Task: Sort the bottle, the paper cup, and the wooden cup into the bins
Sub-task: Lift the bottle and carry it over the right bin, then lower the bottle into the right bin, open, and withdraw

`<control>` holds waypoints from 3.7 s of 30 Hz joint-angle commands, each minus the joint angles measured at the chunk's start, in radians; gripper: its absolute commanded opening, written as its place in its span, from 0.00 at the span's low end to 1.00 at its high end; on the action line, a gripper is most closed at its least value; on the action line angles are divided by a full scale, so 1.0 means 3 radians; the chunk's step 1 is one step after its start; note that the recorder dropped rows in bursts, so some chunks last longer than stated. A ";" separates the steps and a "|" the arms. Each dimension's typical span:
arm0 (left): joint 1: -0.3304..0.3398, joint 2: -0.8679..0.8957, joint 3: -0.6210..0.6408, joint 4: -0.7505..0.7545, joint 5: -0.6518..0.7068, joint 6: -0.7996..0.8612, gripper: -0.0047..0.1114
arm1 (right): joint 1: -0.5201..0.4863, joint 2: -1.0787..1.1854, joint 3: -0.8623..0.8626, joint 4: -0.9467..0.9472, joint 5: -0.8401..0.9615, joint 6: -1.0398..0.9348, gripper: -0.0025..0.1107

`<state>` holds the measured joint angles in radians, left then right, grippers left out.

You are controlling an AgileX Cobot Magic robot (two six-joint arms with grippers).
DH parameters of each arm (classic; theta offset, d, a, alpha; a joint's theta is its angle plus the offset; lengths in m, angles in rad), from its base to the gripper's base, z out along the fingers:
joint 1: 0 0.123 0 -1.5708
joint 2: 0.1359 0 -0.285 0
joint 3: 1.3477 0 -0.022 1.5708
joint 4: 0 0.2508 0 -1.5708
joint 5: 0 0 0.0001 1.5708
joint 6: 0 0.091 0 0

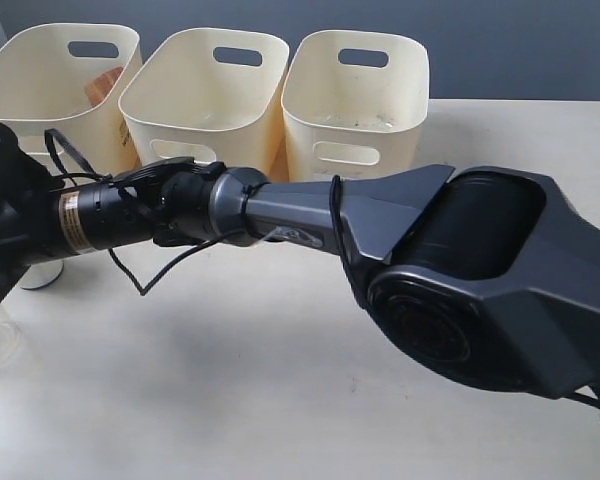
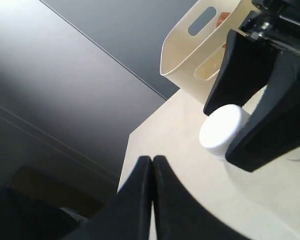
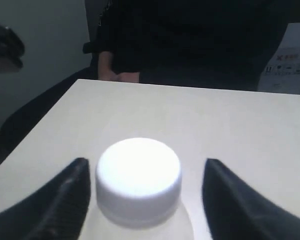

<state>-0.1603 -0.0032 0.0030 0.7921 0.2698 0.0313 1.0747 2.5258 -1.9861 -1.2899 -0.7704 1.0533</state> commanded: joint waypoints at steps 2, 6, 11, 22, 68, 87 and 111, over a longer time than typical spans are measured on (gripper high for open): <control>-0.0002 0.0011 -0.0010 0.0031 -0.0007 -0.0009 0.04 | 0.0009 -0.0009 -0.0019 0.0069 -0.0129 0.0003 0.14; -0.0002 0.0011 -0.0010 0.0031 -0.0007 -0.0009 0.04 | 0.0009 -0.0015 -0.0019 0.0063 -0.0179 0.0003 0.02; -0.0002 0.0011 -0.0010 0.0008 -0.0007 -0.0009 0.04 | 0.0009 -0.0115 -0.0019 -0.0135 -0.0153 0.0114 0.01; -0.0002 0.0011 -0.0010 0.0008 -0.0007 -0.0009 0.04 | 0.0009 -0.0676 -0.0019 -0.0858 0.0075 0.0866 0.01; -0.0002 0.0011 -0.0010 0.0008 -0.0013 -0.0009 0.04 | -0.2499 -0.2405 0.3070 0.2608 -0.0102 -0.2361 0.01; -0.0002 0.0011 -0.0010 0.0008 -0.0013 -0.0009 0.04 | -0.2491 -0.1388 0.2609 0.2403 0.0001 -0.2316 0.02; -0.0002 0.0011 -0.0010 0.0008 -0.0013 -0.0009 0.04 | -0.2454 -0.1388 0.2609 0.1730 -0.0079 -0.1947 0.51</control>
<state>-0.1603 -0.0032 0.0030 0.7921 0.2735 0.0313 0.3408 2.1115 -1.1973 -0.7535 -0.7784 0.4480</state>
